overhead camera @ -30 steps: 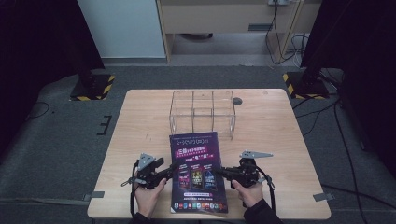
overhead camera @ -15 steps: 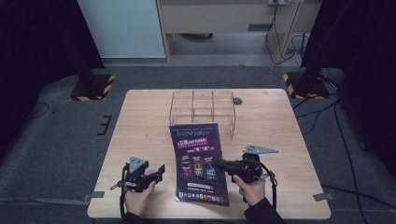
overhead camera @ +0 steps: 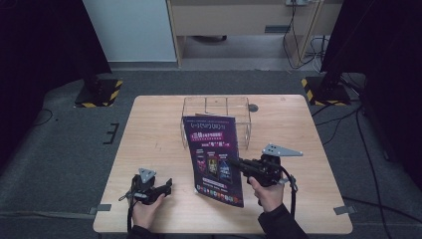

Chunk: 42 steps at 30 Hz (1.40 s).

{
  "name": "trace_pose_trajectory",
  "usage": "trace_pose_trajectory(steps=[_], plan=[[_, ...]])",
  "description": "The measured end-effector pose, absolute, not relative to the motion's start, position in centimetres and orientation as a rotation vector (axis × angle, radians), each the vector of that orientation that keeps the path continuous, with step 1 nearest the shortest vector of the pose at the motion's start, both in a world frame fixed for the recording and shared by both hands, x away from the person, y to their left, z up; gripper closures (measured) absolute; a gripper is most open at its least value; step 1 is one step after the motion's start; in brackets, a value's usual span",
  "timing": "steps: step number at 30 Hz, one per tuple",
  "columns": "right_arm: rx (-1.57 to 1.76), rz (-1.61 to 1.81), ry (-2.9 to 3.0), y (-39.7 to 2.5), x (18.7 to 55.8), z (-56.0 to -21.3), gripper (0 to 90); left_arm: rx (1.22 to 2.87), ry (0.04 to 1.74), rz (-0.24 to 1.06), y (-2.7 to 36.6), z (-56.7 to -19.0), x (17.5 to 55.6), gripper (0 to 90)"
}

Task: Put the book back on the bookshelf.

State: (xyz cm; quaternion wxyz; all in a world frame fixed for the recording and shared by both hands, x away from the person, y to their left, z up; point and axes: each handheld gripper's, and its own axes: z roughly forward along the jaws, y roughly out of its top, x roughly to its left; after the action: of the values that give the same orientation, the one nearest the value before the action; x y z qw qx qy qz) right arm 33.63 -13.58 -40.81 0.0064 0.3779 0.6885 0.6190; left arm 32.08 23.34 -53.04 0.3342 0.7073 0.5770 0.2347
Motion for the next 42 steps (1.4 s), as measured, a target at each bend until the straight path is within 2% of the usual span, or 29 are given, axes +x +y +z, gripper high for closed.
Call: trace_pose_trajectory(steps=[13,23,42], plan=[[1.176,1.936,2.054,-15.1,34.2,-38.9,84.6,1.9,1.512,0.663,22.9,-53.5,32.4,19.2],[1.173,1.943,1.969,-16.3,34.4,-37.3,84.6,1.901,1.516,0.66,22.7,-53.5,32.5,15.3],[1.172,1.89,1.857,-18.3,35.5,-34.9,84.5,1.905,1.513,0.655,22.7,-53.5,32.5,14.3]])
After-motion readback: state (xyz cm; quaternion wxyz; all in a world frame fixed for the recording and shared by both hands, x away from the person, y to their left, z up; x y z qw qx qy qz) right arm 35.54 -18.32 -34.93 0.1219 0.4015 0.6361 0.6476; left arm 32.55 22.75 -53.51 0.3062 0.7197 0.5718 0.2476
